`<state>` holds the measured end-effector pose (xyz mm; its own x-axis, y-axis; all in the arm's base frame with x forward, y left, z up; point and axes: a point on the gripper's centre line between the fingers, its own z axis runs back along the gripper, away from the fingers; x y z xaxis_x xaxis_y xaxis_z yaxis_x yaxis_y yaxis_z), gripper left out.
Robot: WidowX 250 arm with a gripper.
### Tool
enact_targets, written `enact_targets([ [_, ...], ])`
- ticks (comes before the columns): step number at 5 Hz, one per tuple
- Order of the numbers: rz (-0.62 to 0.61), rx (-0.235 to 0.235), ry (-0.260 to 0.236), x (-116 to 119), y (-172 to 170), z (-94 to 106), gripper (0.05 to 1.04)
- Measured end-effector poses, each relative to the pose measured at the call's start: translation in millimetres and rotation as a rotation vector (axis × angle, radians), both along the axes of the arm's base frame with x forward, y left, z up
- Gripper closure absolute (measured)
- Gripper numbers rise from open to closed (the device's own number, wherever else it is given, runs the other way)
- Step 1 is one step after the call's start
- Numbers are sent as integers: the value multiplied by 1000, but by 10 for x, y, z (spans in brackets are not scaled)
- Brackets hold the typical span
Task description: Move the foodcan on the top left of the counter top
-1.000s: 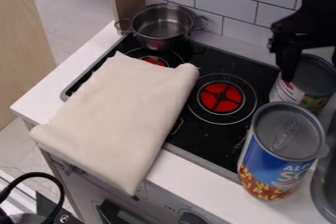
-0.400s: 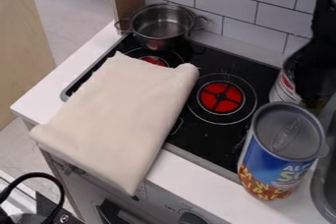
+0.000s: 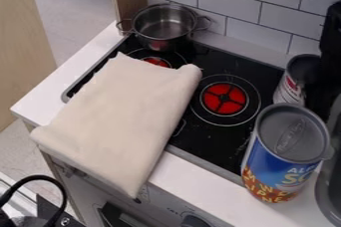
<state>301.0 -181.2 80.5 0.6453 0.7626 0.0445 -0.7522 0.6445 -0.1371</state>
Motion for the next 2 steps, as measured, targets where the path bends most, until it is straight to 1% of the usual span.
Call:
enact_targets([
  [1,44,3,-7,22,9,-78,87],
  [2,168,71,-67,71,40,-134,87],
])
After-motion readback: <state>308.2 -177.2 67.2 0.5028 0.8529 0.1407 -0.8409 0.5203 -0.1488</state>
